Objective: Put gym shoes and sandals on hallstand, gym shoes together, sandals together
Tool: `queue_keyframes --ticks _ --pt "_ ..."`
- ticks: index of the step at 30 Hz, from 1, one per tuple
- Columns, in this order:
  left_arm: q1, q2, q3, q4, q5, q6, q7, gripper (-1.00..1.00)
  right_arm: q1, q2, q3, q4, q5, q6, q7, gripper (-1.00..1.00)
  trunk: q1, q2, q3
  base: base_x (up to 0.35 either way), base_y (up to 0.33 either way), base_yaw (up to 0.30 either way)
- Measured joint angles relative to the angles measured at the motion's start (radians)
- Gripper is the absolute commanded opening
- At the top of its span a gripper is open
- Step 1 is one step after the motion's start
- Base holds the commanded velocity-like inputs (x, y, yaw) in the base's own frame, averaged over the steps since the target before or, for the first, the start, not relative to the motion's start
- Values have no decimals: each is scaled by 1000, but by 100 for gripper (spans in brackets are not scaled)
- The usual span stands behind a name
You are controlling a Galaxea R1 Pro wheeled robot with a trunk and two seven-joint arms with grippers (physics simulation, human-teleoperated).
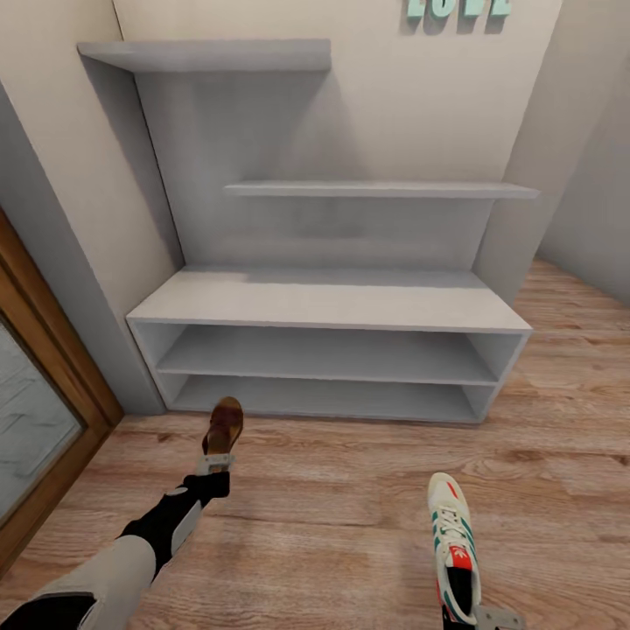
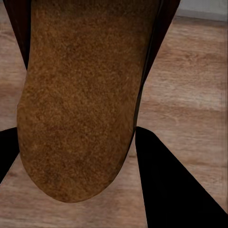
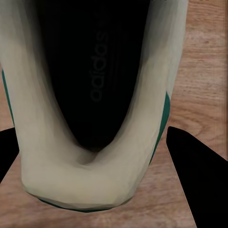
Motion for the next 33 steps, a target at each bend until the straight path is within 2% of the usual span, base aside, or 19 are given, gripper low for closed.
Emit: queue_keyframes --ticks 6,9,17,21,33 --pt "-76 -1 1 -3 -8 90 1 -100 0 -2 1 0 0 0 0 -100 0 0 0 0 0 -28" --pt "-95 -1 1 -3 -9 125 1 -100 0 -2 0 0 0 1 1 -100 0 0 0 0 0 -181" --pt "-103 5 1 -7 -9 141 1 -100 0 -3 0 0 0 2 1 -100 0 0 0 0 0 -279" --pt "-96 4 2 -63 -8 152 1 -100 0 -3 0 0 0 2 1 -100 0 0 0 0 0 -230" --pt "-150 2 6 -104 -1 163 48 -100 0 -1 0 0 -1 0 -1 -100 46 -84 -51 0 0 -12"
